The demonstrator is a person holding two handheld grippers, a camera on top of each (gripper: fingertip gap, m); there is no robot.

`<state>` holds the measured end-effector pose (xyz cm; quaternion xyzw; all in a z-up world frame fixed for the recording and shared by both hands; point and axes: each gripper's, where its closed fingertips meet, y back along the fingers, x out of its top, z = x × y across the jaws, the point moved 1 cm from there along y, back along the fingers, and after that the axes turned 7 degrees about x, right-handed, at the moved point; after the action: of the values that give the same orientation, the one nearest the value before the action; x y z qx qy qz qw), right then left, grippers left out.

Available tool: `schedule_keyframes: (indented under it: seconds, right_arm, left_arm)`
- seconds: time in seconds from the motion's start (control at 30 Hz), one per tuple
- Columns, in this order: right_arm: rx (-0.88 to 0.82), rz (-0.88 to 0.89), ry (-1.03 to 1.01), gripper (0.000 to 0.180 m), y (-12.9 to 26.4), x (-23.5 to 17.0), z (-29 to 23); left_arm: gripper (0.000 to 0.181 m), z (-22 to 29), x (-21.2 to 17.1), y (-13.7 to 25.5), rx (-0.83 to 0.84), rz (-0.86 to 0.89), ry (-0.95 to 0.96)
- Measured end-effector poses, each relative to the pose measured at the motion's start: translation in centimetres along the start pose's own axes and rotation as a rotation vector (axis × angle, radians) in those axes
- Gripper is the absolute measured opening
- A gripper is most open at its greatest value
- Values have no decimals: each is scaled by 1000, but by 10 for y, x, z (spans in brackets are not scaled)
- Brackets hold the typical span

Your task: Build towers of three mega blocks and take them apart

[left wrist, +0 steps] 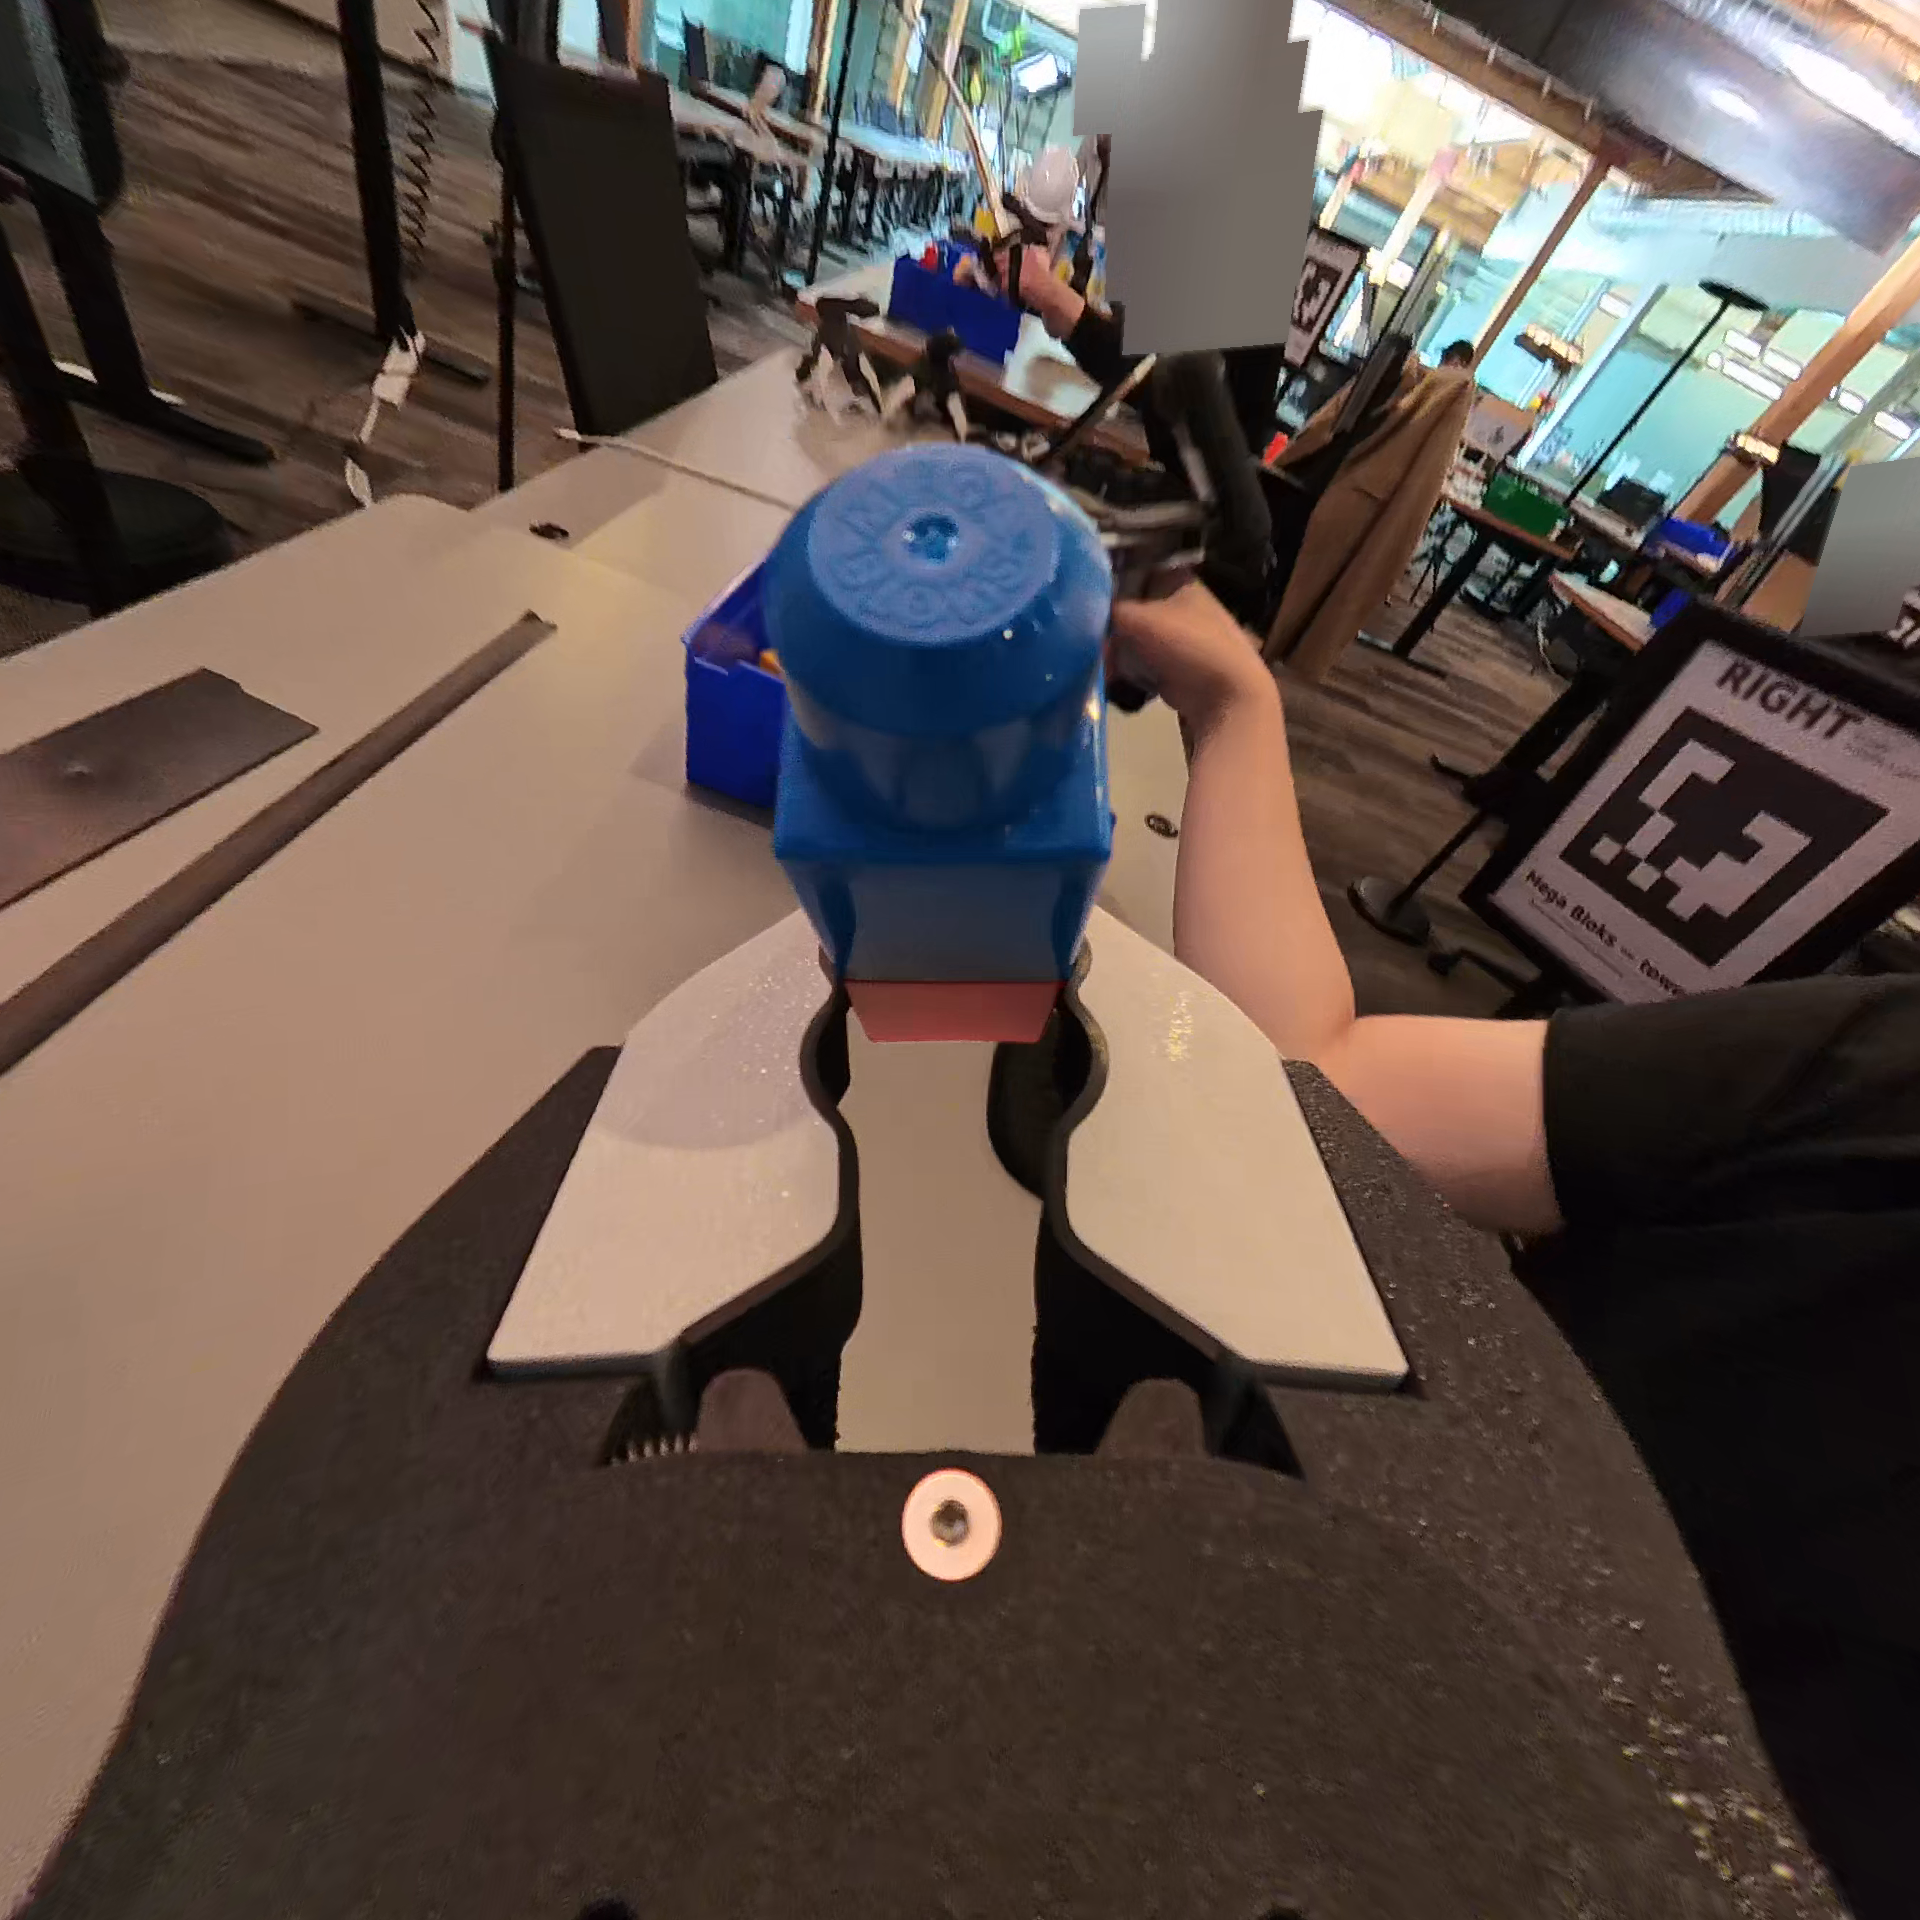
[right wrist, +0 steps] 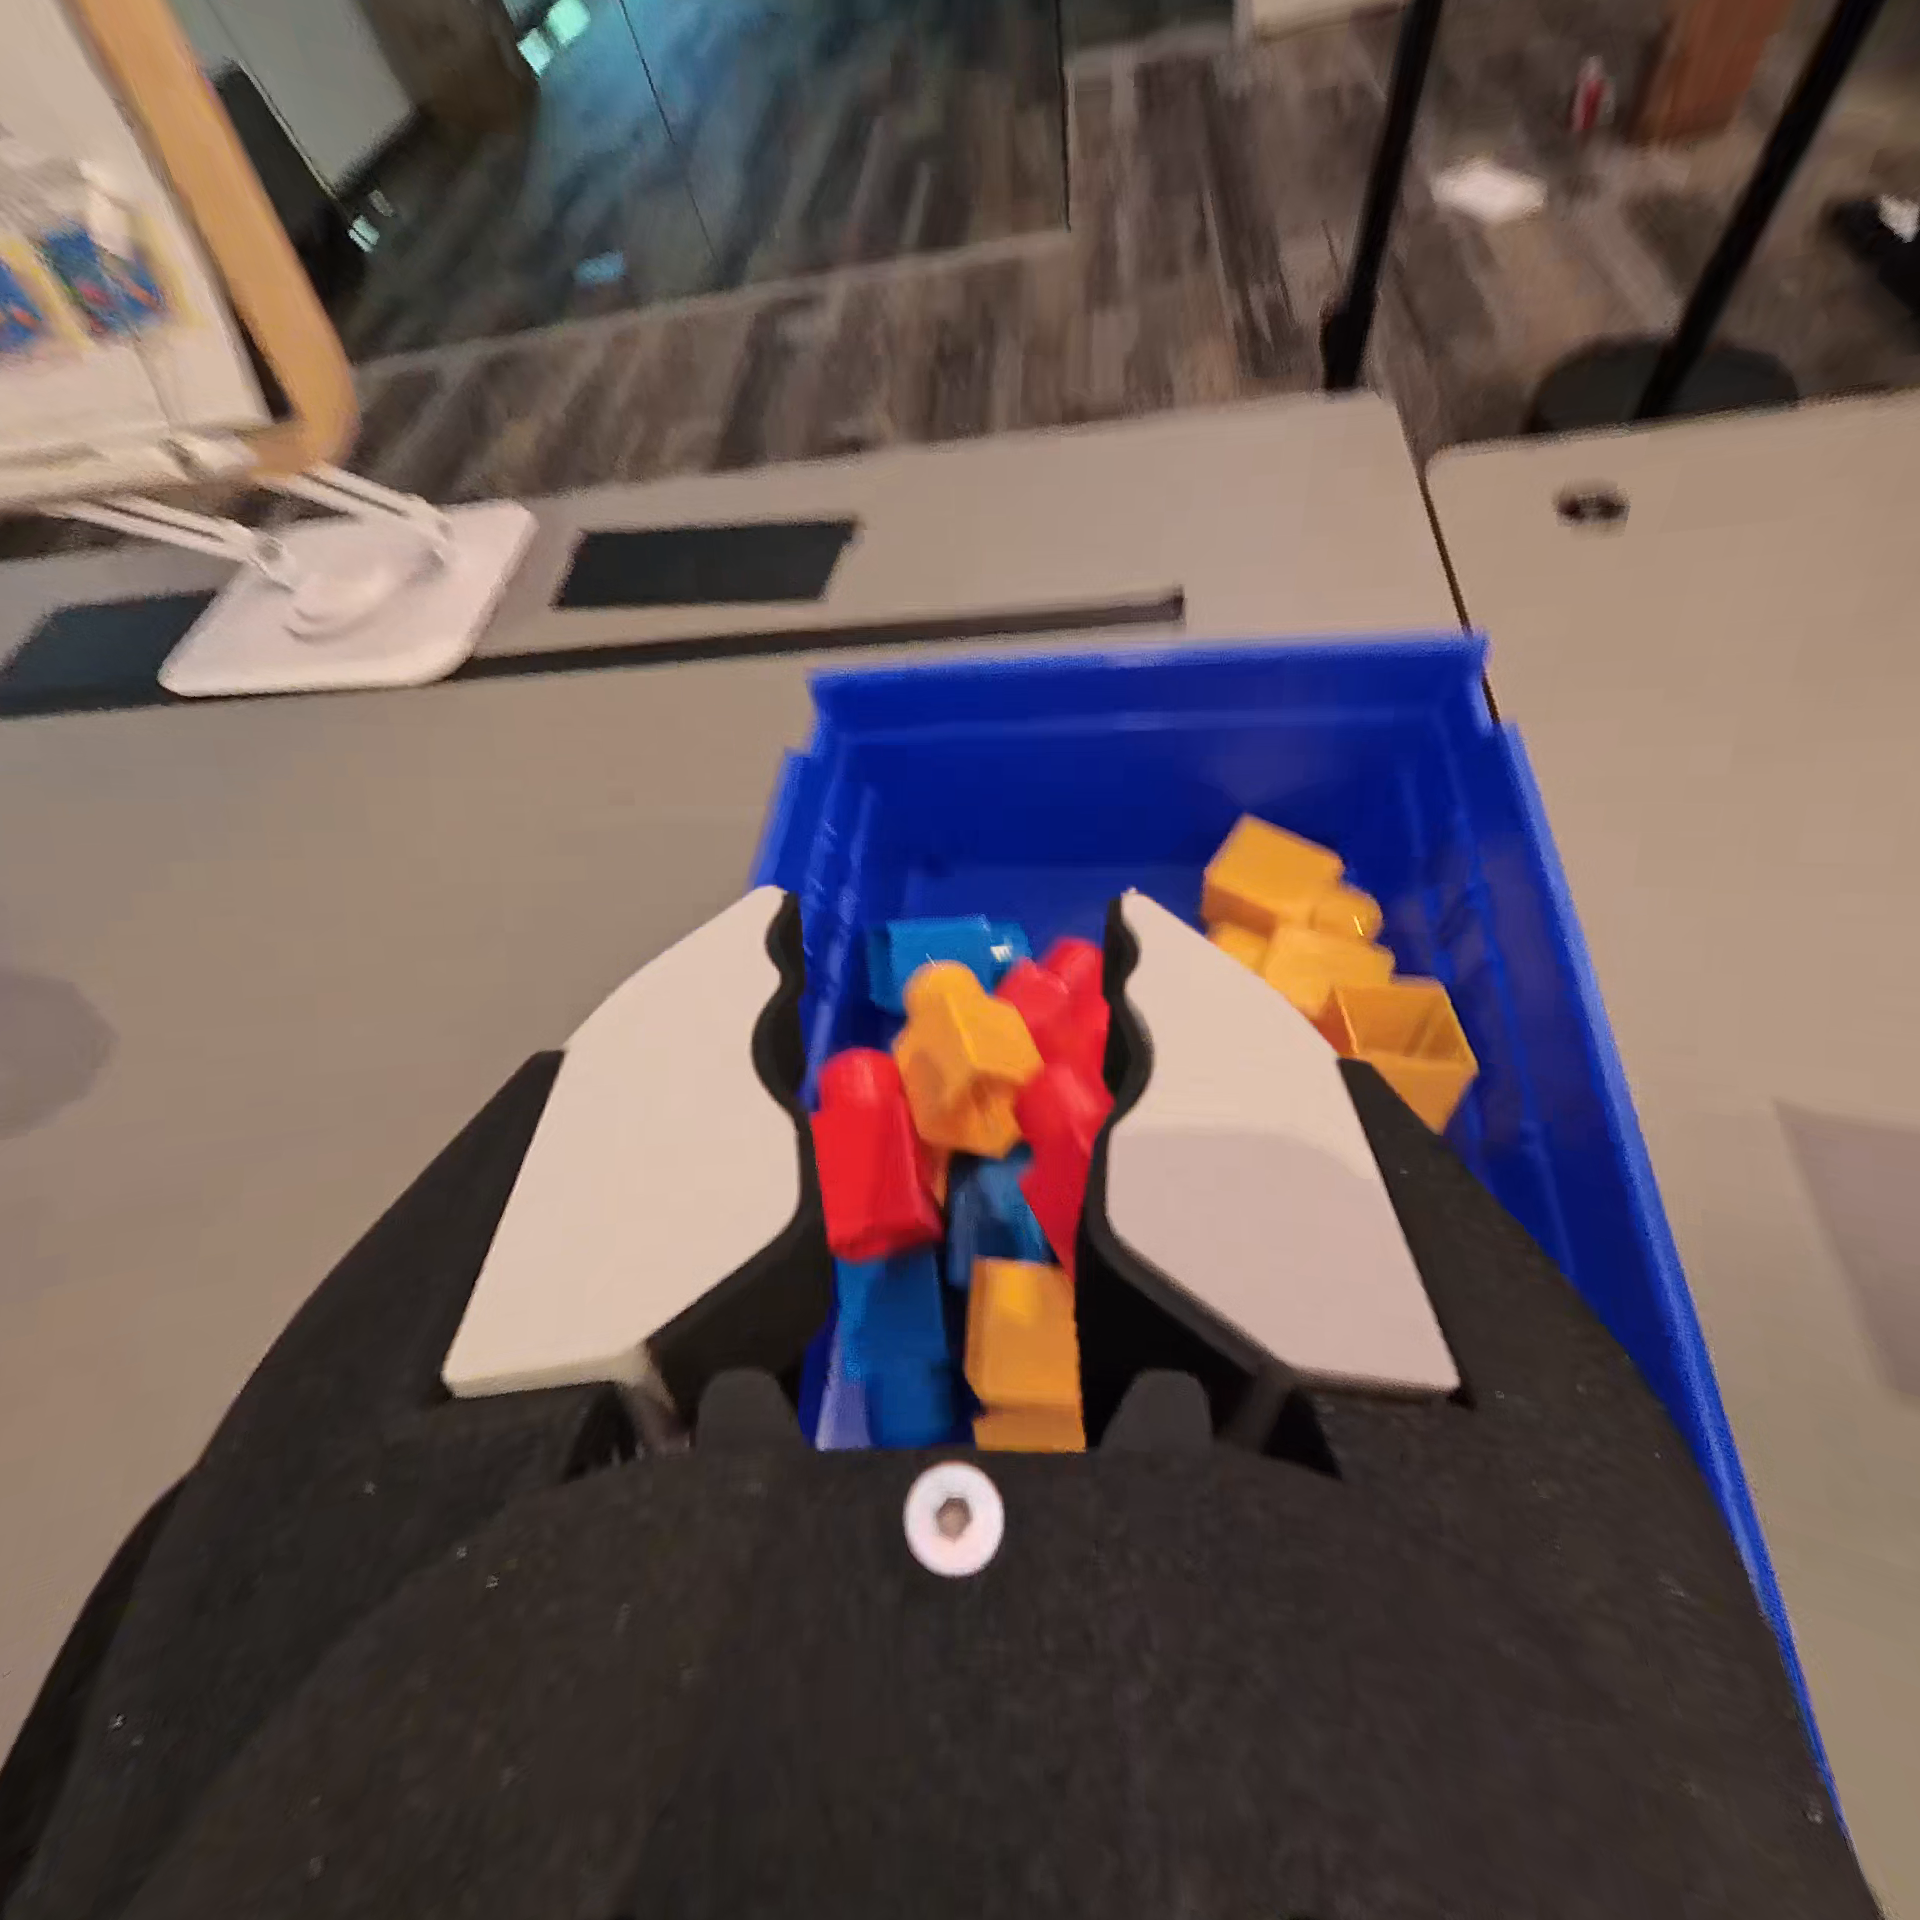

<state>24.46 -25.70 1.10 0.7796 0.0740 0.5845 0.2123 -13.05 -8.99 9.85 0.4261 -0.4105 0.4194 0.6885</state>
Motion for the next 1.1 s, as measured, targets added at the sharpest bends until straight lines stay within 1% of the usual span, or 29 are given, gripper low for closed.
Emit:
schedule_keyframes:
  seconds: [0.1, 0.23, 0.3, 0.4, 0.47, 0.5, 0.57, 0.63, 0.67, 0.7, 0.8, 0.9, 0.97, 1.03, 1.07, 1.1]
  right_arm:
    - [168, 156, 115, 54, -1, 44, -54]
    - [523, 264, 299, 53, -6, 83, -165]
    - [708, 278, 390, 53, -6, 89, -224]
    - [985, 236, 444, 54, -7, 83, -302]
    - [1116, 193, 438, 54, -12, 75, -340]
    - [1161, 142, 433, 56, -16, 67, -355]
    - [1196, 13, 450, 60, -30, 47, -373]
    - [1165, -72, 494, 62, -47, 31, -383]
    - [1179, -101, 521, 55, -51, 25, -388]
    - [1223, -112, 541, 39, -49, 20, -394]
    - [1266, -119, 491, 37, -49, 23, -395]
    - [1282, -121, 478, 36, -48, 24, -395]
    - [1300, -98, 434, 37, -47, 30, -395]
    - [1362, 56, 257, 36, -36, 60, -392]
    - [1401, 107, 186, 36, -29, 71, -384]
    - [1389, 117, 173, 36, -27, 75, -374]
  left_arm:
    - [36, 7, -16, -23, -20, -95, -34]
    - [36, 15, -30, -41, -36, -163, -57]
    - [36, 18, -33, -44, -47, -177, -60]
    - [36, 20, -36, -48, -53, -190, -65]
    - [36, 21, -38, -49, -57, -199, -64]
    - [36, 21, -38, -50, -58, -201, -64]
    - [36, 22, -39, -50, -60, -204, -63]
    - [36, 23, -39, -50, -65, -202, -69]
    - [36, 24, -38, -50, -66, -201, -73]
    - [36, 24, -39, -50, -62, -206, -79]
    - [36, 23, -37, -48, -62, -192, -90]
    - [36, 24, -37, -50, -56, -184, -93]
    - [36, 25, -36, -50, -69, -175, -78]
    - [36, 20, -65, -55, -44, -358, -134]
    - [36, 18, -72, -61, -22, -383, -168]
    - [36, 21, -69, -68, -33, -346, -169]
